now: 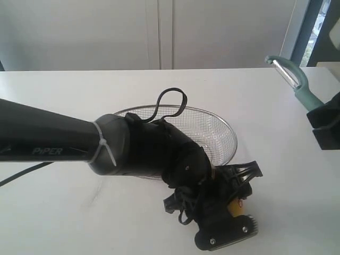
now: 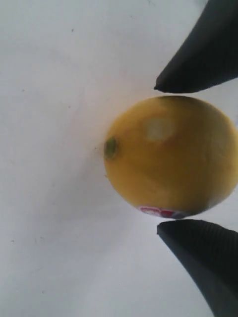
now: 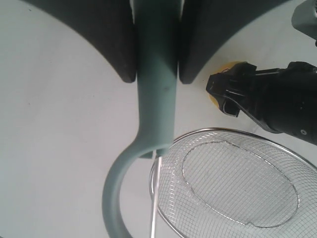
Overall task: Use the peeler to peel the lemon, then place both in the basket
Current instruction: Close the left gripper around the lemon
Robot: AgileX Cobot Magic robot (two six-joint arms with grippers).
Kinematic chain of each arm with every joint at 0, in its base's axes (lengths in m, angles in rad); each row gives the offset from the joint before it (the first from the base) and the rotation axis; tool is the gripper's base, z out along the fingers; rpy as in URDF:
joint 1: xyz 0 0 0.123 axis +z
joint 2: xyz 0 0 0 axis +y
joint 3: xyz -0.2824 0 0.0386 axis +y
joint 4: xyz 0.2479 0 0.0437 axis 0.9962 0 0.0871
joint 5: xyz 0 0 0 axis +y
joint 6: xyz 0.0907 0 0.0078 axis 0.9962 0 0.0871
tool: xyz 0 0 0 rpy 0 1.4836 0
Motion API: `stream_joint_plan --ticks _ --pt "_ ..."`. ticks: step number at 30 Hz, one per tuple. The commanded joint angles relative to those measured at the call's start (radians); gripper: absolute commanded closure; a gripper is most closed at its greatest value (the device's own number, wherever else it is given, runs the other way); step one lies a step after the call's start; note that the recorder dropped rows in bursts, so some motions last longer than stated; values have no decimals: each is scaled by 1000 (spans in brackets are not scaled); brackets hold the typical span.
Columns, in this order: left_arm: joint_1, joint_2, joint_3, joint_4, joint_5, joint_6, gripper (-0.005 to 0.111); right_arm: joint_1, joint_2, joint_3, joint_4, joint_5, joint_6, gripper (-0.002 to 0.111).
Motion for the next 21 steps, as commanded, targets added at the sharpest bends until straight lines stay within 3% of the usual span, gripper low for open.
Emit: stream_joint_plan --ticks 1,21 --pt "-4 13 -2 -11 0 11 33 -4 -7 -8 -5 -9 2 108" --pt "-6 13 -2 -11 -19 11 33 -4 -7 -8 -3 -9 2 108"
